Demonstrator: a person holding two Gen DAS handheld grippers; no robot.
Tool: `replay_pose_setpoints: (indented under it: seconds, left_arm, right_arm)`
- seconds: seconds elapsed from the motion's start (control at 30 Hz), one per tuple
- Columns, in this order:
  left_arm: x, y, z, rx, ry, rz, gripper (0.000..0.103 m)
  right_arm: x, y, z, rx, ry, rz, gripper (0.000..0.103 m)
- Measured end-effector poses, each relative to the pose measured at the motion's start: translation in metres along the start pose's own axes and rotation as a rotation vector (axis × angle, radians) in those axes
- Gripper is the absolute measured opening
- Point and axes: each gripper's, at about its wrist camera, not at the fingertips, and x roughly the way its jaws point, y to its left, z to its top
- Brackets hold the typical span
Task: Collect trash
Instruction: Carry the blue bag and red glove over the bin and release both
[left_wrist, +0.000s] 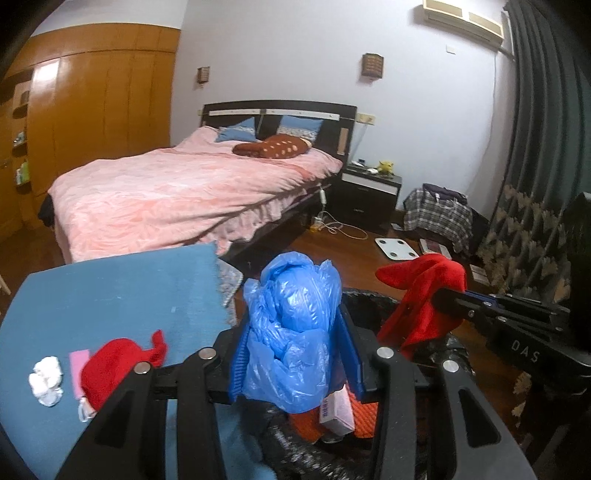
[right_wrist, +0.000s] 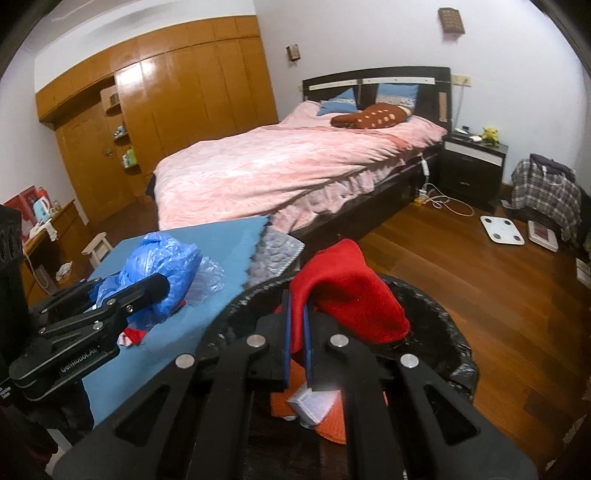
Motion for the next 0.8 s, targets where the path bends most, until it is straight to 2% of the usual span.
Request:
replay_pose_setpoints:
  seconds: [0.33, 0.6, 0.67, 0.73, 0.8]
  left_arm:
    - [0.039, -0.027, -0.006, 0.037, 0.049, -0.043, 0.043]
    - [0.057, -0.032, -0.004, 0.042, 0.066, -0.054, 0.043]
    - [0.061, -0.032, -0.004, 0.042, 0.075, -0.067, 0.045]
    - [0.062, -0.032, -0.005, 0.037, 0.080, -0.071, 0.055]
    - [0.063, -0.030, -0.005, 0.027, 0.081, -0.079, 0.063]
  right_arm:
    - [0.018, -0.026, -0.021, 0.044, 0.066, -0.042, 0.005]
    - [0.030, -0.034, -0.030, 0.054, 0.095, -0.054, 0.005]
    - [0.030, -0.038, -0.031, 0.055, 0.097, -0.060, 0.008]
    - [0.032, -0.041, -0.032, 0.061, 0.108, -0.072, 0.011]
    - [0.033, -0.042, -0.035, 0.066, 0.119, -0.086, 0.021]
